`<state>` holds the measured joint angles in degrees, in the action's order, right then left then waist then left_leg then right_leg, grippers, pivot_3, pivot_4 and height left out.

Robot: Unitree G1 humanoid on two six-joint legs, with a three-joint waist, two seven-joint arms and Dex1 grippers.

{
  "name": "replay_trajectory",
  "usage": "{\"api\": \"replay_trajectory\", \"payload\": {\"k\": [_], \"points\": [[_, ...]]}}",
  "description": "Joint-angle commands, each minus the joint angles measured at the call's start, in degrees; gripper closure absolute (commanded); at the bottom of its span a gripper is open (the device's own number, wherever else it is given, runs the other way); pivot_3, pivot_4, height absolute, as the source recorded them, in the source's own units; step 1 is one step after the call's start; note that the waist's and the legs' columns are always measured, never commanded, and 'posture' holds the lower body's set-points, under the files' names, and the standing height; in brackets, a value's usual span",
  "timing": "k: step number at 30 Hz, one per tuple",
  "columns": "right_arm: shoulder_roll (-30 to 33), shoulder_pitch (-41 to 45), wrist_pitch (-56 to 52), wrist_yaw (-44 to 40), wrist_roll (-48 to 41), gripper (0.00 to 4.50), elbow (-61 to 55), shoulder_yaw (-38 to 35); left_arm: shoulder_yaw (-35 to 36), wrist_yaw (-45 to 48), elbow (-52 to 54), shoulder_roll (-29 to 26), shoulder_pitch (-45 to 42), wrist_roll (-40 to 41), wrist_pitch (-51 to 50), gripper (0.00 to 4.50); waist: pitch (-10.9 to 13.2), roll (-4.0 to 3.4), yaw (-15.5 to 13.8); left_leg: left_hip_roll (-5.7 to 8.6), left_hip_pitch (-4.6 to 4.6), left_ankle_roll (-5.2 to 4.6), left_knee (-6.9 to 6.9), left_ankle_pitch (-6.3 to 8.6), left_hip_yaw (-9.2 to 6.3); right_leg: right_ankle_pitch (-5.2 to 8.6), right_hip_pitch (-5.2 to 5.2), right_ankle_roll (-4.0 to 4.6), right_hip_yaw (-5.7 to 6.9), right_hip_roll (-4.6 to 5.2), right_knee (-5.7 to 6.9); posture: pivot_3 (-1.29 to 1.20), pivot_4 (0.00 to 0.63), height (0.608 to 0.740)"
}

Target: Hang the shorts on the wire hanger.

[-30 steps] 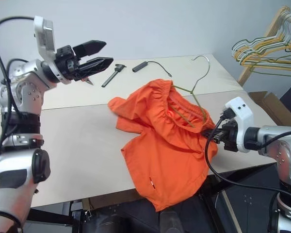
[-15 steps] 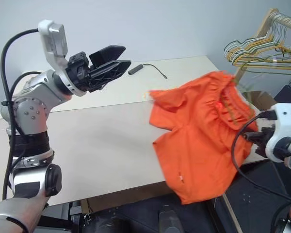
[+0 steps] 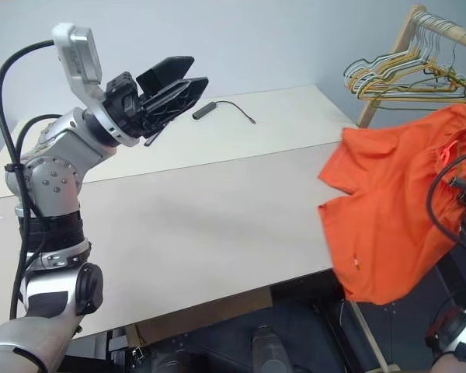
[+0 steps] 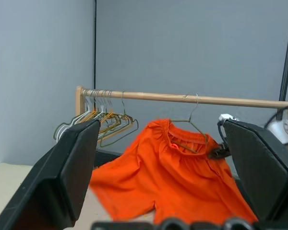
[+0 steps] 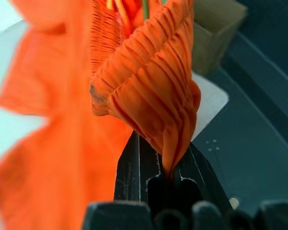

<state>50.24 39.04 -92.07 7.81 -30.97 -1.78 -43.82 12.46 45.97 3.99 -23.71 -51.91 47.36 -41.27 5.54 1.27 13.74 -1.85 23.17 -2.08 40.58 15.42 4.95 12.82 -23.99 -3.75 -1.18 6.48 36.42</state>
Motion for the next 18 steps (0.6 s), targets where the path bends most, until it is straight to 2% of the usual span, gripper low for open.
{"api": "replay_trajectory", "payload": {"k": [1,9,18], "points": [[2.62,7.35,-0.43,4.71,1.06,4.50,5.72,-0.78,0.51,0.24,2.26,-0.64,-0.94,1.26,0.91,0.05,0.02,-0.06,0.13,-0.01,-0.01,0.00,-0.04,0.00,0.01,-0.01,0.01,-0.01,-0.01,-0.01,-0.06,-0.28,0.101,0.740],[4.90,19.70,-0.43,8.49,9.94,4.50,19.20,-0.54,0.49,-0.65,3.76,-0.73,0.03,2.07,0.56,0.05,0.09,-0.27,0.01,0.06,0.01,-0.01,-0.63,-0.01,0.15,-0.08,-0.06,-0.09,-0.13,-0.01,-0.60,-0.27,0.100,0.740],[7.10,26.07,7.37,9.11,18.25,4.50,30.50,-2.19,0.65,-1.64,5.25,-1.61,1.00,3.18,0.28,0.05,0.16,-0.42,-0.51,0.06,0.01,-0.01,-0.78,-0.01,0.18,-0.07,-0.08,-0.11,-0.12,0.00,-0.74,-0.25,0.096,0.740]]}}
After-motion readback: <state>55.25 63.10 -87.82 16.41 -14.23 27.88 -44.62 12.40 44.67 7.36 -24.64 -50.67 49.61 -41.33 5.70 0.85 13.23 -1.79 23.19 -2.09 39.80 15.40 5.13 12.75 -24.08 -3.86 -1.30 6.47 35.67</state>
